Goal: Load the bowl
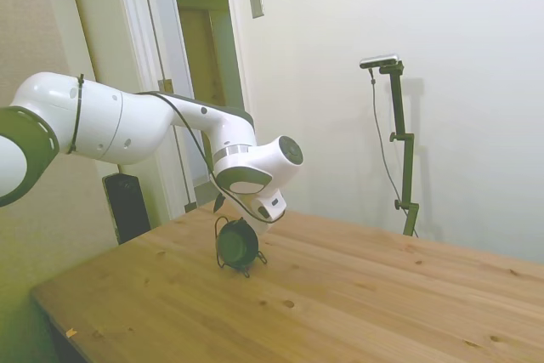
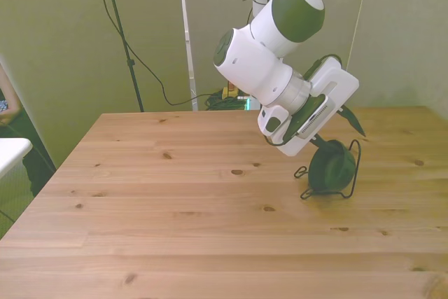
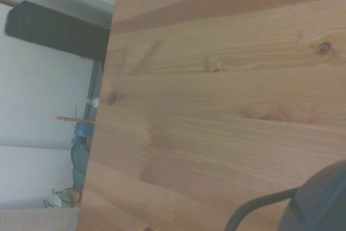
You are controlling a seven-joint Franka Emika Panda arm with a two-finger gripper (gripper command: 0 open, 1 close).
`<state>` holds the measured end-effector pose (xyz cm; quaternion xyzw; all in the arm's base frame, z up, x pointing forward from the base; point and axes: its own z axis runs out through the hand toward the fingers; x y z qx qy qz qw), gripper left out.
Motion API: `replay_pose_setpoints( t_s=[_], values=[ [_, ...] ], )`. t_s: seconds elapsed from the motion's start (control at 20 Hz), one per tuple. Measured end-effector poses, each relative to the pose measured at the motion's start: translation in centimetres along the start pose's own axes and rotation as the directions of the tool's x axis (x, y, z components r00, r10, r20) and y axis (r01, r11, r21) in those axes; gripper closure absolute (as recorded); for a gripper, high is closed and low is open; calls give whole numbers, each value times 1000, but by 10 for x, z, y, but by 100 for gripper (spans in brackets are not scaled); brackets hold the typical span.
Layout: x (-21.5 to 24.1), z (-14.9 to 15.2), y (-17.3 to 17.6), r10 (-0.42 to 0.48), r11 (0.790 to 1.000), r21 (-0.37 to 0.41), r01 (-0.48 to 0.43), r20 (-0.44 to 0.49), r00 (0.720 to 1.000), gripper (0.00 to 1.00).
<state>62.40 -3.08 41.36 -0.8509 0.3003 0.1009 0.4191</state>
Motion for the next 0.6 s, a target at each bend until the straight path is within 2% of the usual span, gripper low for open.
replay_pose_setpoints(
  t_s=[0.1, 0.2, 0.35, 0.45, 0.6],
  values=[
    [-6, -12, -4, -5, 1000, -1, 5, -23, 1000, 0],
    [-22, -37, -8, 3, 999, -34, -6, -81, 997, 0],
    [-54, -98, -8, 63, 989, -116, -89, -210, 976, 0],
    [-58, -151, 0, 98, 981, -128, -145, -316, 944, 0],
    [-47, -234, 25, 168, 962, -117, -248, -466, 869, 0]
  ],
)
